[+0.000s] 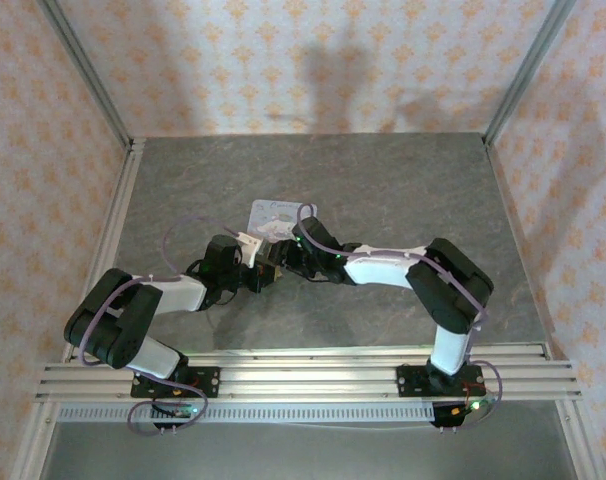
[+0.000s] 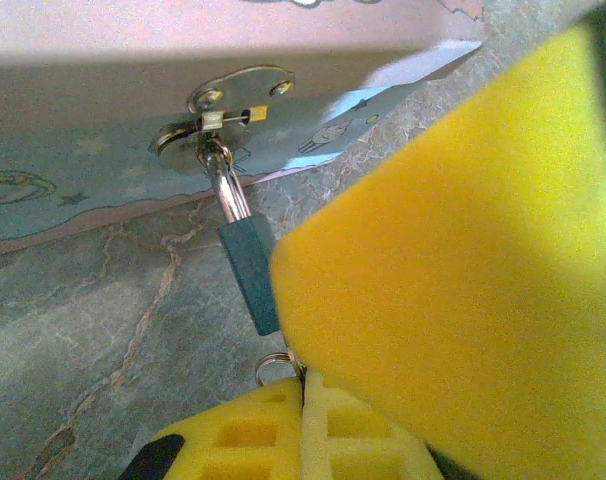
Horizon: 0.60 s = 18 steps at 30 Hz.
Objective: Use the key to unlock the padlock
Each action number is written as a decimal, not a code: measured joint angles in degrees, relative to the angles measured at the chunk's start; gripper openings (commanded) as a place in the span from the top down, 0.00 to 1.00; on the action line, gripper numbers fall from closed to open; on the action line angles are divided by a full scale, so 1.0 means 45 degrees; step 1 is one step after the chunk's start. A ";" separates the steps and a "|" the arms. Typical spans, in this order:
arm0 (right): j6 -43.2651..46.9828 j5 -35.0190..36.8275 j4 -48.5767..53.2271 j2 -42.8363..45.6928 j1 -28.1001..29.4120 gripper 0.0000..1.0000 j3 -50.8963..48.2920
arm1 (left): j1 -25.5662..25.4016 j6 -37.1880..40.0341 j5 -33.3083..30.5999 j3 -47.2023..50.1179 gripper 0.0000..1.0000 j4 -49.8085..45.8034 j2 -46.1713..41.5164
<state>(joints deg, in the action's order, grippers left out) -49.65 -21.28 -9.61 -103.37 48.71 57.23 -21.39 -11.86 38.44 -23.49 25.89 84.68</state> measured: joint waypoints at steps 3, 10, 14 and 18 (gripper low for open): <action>0.0000 -0.0068 0.0262 -0.0160 0.0000 0.46 0.0073 | 0.0000 0.0005 0.0005 0.0000 1.00 0.0000 0.0000; 0.0044 -0.0189 0.0675 -0.0520 0.0000 0.46 0.0476 | 0.0000 0.0092 0.0005 0.0000 1.00 0.0000 0.0000; 0.0044 -0.0189 0.0748 -0.0709 0.0005 0.46 0.0661 | 0.0000 0.0097 0.0005 0.0000 1.00 0.0000 0.0000; 0.0087 -0.0180 0.0801 -0.0903 0.0000 0.46 0.0879 | 0.0000 0.0097 0.0005 0.0000 1.00 0.0000 0.0000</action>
<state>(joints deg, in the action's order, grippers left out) -49.25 -22.09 -6.00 -107.44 48.71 61.19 -21.39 -11.42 38.46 -23.49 25.89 84.68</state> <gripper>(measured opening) 0.544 0.046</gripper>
